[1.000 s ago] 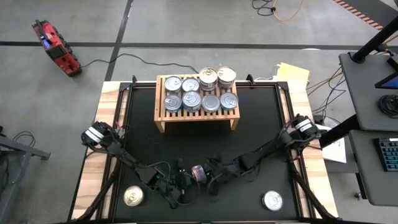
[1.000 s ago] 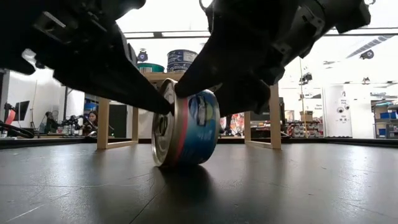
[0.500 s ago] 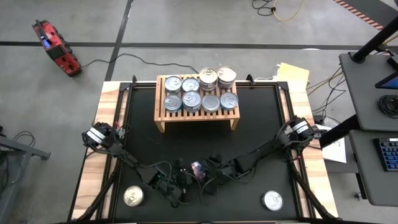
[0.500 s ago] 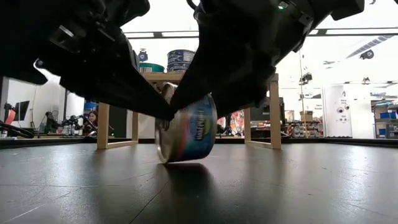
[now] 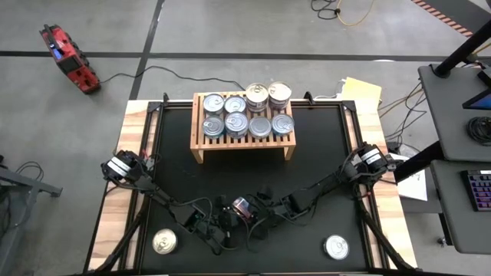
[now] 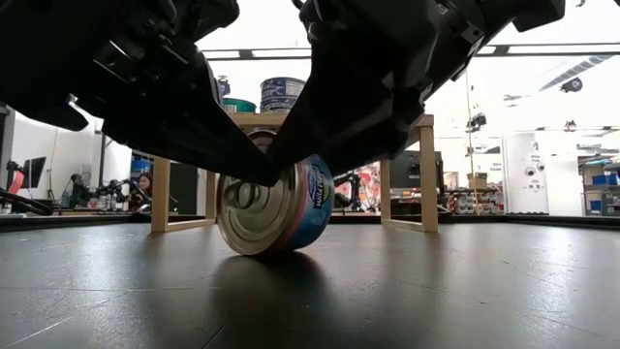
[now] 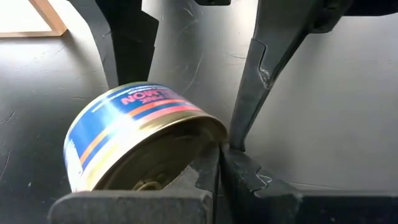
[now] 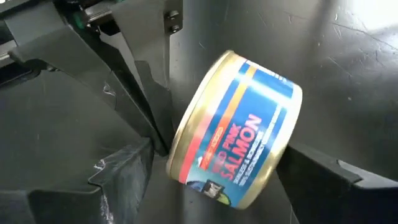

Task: Stack canned seafood by type on shelf
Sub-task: Stack the blue and pink tuna can on top of the blue and pink tuna can

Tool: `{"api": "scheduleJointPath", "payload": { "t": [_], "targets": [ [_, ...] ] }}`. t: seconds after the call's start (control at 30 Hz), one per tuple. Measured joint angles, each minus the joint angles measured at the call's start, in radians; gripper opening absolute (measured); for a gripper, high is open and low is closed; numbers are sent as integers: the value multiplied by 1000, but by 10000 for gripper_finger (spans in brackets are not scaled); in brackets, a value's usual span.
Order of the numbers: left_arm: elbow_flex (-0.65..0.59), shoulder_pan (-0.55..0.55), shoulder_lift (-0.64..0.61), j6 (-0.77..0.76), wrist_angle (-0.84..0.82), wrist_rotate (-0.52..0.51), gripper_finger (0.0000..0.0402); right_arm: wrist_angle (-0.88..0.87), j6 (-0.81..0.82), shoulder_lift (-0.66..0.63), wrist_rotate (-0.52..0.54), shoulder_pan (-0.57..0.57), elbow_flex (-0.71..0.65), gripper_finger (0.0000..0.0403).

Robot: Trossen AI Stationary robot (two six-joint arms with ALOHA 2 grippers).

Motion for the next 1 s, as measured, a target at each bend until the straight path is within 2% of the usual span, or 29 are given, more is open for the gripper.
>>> {"api": "scheduleJointPath", "payload": {
  "t": [0.53, 0.73, 1.0],
  "targets": [
    [-2, 1, 19, -4, 3, -8, 0, 35, -47, 2, 38, 0, -30, 199],
    [-1, -3, 17, -5, -14, 10, 0, 16, -47, 2, 55, -2, -31, 200],
    [0, -54, -86, -3, -160, 22, 0, -14, -50, 2, 76, -3, -36, 194]
  ]
}}
